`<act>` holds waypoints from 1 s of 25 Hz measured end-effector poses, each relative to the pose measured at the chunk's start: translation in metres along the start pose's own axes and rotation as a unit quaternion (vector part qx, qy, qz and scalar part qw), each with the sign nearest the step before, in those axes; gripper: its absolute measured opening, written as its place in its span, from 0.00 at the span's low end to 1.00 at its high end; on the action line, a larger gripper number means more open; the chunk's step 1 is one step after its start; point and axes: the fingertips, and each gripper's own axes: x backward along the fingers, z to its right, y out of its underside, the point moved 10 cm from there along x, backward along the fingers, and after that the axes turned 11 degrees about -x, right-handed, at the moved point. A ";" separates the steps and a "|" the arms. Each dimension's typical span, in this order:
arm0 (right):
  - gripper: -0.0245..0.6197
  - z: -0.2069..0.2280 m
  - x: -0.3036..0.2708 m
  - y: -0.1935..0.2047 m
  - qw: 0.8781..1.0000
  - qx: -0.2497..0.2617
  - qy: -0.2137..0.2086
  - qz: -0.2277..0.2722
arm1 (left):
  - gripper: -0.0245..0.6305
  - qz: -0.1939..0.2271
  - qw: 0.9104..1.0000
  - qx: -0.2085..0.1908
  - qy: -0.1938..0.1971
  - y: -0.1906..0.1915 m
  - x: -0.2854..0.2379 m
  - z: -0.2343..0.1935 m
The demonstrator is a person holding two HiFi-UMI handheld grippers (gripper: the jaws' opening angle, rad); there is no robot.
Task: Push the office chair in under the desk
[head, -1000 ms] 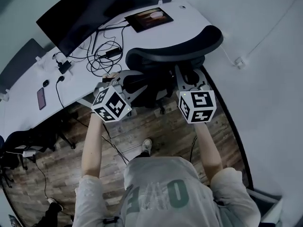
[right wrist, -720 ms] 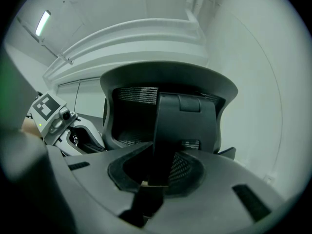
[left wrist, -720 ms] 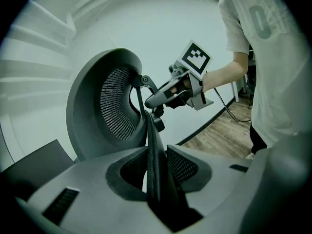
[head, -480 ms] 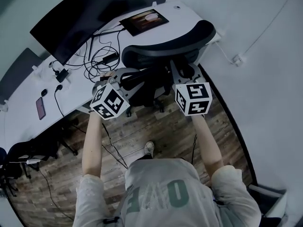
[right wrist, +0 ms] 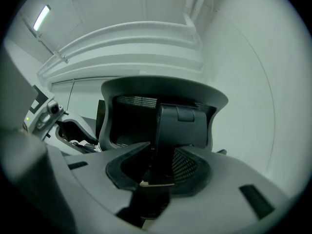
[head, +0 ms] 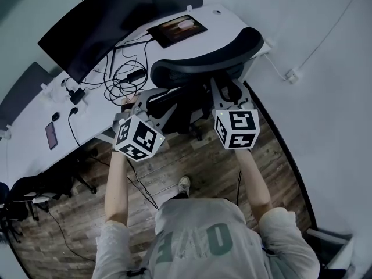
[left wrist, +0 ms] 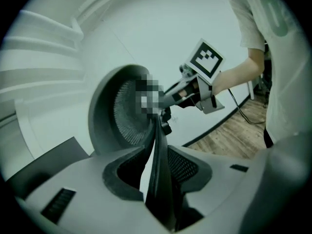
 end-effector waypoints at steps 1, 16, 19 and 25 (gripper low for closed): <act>0.21 0.000 0.005 -0.003 1.000 -0.003 0.007 -0.001 | 0.25 0.005 1.000 0.015 -0.026 -0.006 0.009 -0.001; 0.07 -0.048 0.111 0.005 0.993 0.041 -0.099 0.042 | 0.06 0.047 0.921 0.260 -0.285 -0.078 0.054 0.081; 0.07 -0.049 0.118 0.013 0.993 0.040 -0.112 0.024 | 0.06 0.040 0.921 0.266 -0.282 -0.081 0.053 0.088; 0.07 -0.048 0.125 0.017 0.992 0.045 -0.119 0.017 | 0.06 0.043 0.914 0.276 -0.294 -0.086 0.058 0.093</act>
